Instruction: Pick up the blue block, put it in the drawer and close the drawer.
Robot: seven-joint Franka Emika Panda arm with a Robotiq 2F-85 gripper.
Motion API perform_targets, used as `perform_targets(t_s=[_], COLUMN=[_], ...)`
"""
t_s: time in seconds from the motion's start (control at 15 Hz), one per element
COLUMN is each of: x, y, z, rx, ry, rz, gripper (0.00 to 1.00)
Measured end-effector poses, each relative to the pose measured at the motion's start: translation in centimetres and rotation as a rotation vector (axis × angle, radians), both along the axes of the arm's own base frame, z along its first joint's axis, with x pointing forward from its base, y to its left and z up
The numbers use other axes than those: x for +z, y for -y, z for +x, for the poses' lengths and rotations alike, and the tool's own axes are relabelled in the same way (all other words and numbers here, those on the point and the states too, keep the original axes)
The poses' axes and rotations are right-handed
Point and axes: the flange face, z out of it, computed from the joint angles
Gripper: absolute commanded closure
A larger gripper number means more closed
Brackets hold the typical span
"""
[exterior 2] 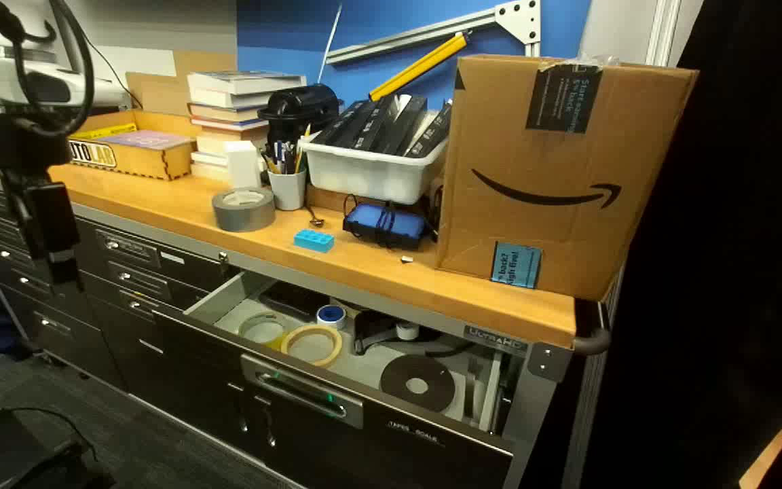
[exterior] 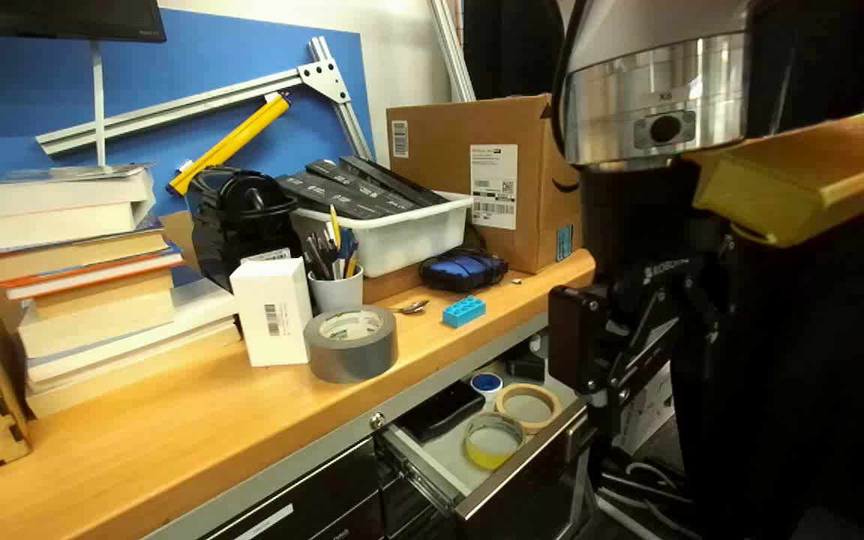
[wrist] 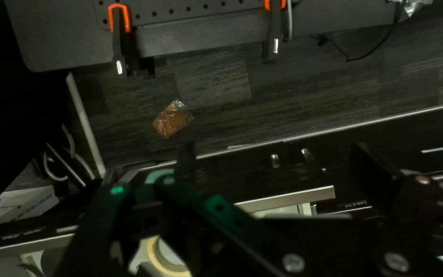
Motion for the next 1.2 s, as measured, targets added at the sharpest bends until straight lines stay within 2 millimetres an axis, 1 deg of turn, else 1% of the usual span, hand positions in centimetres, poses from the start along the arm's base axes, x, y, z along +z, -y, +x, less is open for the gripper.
perform_targets(t_s=[0.4,0.47,0.53,0.67,0.87,1.07,1.2], x=[0.1,0.0,-0.1,-0.5,-1.3,-2.8,-3.9], y=[0.0,0.0,0.0,0.4,1.5,2.3,2.3], z=[0.1,0.6,1.6,4.6,9.7,14.6,17.4], rx=[-0.002,-0.015,-0.037,-0.093,-0.199,-0.312,-0.389], ry=[0.008,0.029,0.068,0.172,0.298,0.388,0.464], rz=[0.002,0.007,0.017,0.046,0.076,0.068,0.065], gripper=[0.0,0.0,0.0,0.0,0.0,0.0,0.0])
